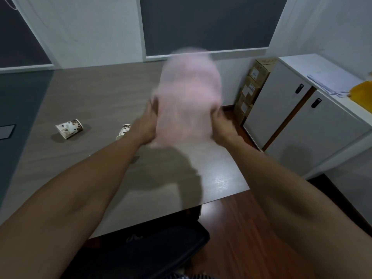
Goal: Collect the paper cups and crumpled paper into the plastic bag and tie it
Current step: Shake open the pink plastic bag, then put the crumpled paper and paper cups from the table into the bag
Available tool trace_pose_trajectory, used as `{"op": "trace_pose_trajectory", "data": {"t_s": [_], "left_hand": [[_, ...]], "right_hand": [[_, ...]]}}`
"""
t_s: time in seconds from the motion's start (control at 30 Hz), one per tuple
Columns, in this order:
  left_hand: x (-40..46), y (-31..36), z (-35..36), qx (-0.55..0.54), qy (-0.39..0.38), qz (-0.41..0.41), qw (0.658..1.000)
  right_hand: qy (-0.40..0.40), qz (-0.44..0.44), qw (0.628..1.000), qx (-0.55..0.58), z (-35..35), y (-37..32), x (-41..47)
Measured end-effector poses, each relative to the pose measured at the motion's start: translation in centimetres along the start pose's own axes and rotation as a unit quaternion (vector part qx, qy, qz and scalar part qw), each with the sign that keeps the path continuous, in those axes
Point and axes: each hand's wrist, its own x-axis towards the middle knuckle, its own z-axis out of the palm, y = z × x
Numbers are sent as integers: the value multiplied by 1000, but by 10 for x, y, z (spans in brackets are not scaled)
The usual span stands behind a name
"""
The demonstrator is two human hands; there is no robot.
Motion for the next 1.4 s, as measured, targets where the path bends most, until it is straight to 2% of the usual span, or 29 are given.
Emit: {"op": "trace_pose_trajectory", "data": {"t_s": [0.03,0.07,0.1,0.13,0.2,0.27,0.43,0.57,0.7,0.8,0.93,1.03,1.17,1.27,1.4], "left_hand": [[-10,-12,14,41,-152,-7,988],[-18,-25,24,60,-245,-18,968],[-26,-36,30,39,-288,-25,957],[-30,-43,30,-7,-290,-30,956],[-34,-51,24,-76,-261,-32,962],[-36,-53,14,-101,-215,-20,971],[-44,-62,2,-84,-115,-29,989],[-58,-67,-17,-83,7,-120,989],[-86,-82,-43,-54,-13,-170,984],[-113,-99,-65,-51,8,-219,974],[-156,-133,-95,-37,121,-259,958],[-185,-159,-115,-7,219,-314,924],[-219,-198,-133,70,320,-337,883],[-243,-235,-144,150,340,-325,870],[-266,-294,-148,221,302,-287,882]], "right_hand": [[-166,-2,984,-61,17,9,-13],[-275,-1,958,-84,30,19,-21],[-317,-3,946,-69,37,25,-28],[-314,-8,949,-31,35,27,-29],[-280,-18,959,35,26,24,-22],[-254,-34,966,40,13,16,-13],[-219,-61,973,41,-3,0,1],[-185,-64,977,80,-11,-20,7],[-208,-111,962,134,-18,-50,19],[-204,-161,952,160,-20,-82,26],[-137,-202,951,189,-15,-145,34],[-109,-253,940,200,-11,-206,33],[-112,-307,926,191,-1,-285,31],[-111,-319,922,189,15,-336,32],[-125,-331,914,198,45,-388,36]]}}
